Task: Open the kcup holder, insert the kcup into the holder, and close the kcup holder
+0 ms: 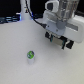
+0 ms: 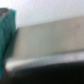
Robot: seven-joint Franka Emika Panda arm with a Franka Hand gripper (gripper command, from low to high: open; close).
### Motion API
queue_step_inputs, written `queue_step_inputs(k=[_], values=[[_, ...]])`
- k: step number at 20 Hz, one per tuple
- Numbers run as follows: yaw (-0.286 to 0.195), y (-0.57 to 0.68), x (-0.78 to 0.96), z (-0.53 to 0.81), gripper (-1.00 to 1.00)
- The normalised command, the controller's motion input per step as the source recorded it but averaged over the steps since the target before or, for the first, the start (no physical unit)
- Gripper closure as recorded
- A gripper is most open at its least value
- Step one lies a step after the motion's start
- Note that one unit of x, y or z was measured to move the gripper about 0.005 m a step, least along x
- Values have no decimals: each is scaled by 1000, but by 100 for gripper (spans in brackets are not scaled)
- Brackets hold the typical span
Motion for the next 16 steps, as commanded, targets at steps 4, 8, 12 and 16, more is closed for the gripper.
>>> queue_step_inputs(k=[4,8,12,16], values=[[-189,-471,320,339,-100],[-202,-599,193,285,-100],[-222,-587,133,217,-100],[-246,-542,138,139,-100]])
